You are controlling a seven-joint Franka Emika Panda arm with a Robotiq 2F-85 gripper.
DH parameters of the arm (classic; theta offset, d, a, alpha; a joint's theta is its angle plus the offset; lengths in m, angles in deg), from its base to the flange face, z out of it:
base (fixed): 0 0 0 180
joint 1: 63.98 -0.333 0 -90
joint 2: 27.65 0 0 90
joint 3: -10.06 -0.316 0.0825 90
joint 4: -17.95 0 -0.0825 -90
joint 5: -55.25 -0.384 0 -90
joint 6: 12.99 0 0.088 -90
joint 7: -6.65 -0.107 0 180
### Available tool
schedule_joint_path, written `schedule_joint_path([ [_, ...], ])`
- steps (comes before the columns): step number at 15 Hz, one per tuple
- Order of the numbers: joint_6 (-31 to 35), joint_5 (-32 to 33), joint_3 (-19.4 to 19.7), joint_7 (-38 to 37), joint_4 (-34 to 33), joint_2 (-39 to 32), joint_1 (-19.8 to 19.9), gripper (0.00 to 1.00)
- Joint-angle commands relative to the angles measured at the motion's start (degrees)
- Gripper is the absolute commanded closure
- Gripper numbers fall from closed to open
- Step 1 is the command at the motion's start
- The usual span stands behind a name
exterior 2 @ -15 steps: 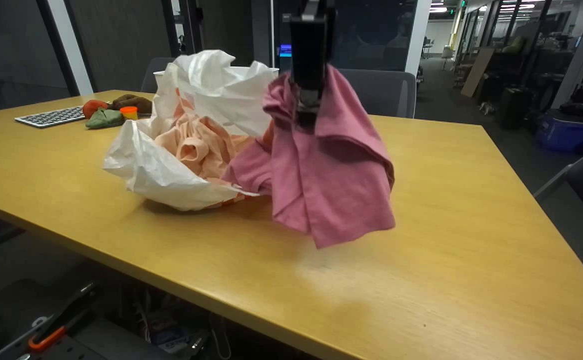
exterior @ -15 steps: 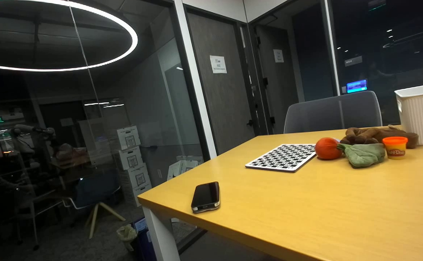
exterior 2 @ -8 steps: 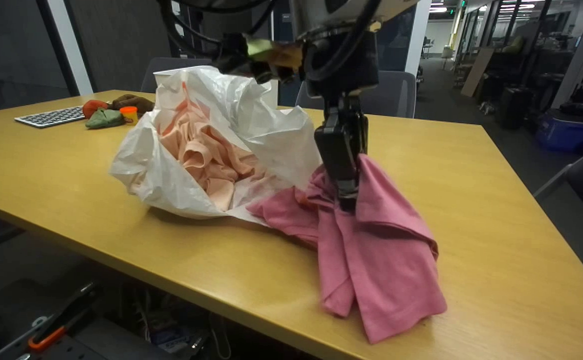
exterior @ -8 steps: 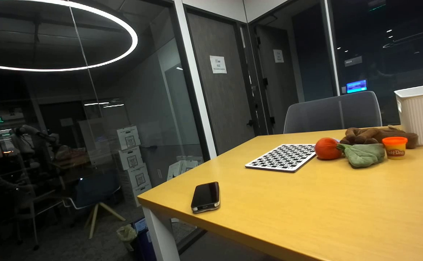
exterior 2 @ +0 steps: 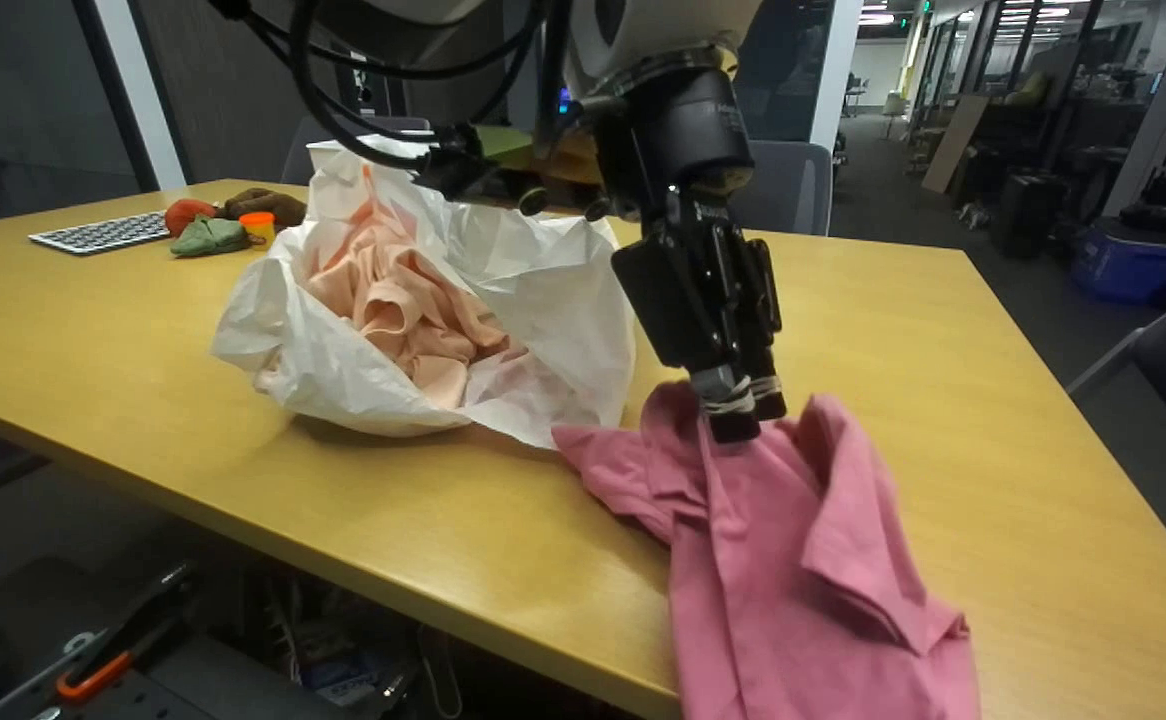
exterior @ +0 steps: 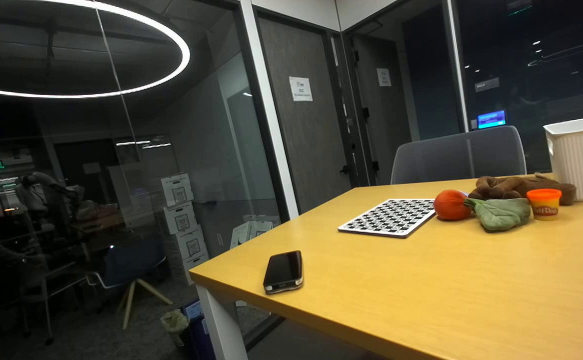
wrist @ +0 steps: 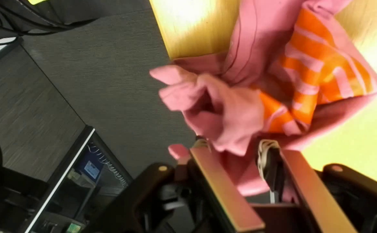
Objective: Remove the shirts from the plastic bag and put them on the table
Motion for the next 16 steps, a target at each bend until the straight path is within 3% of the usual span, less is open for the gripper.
schedule_joint_path([
  [1,2.9,-0.7,1.9,5.6,0.9,4.1,-5.0,0.25],
  [4,5.8,-4.7,2.0,10.9,1.9,8.2,-8.1,0.03],
  [5,5.9,-6.7,1.7,13.3,2.4,10.1,-9.2,0.00],
  [16,-7.0,-25.9,-3.5,46.8,5.4,31.7,-18.2,0.00],
])
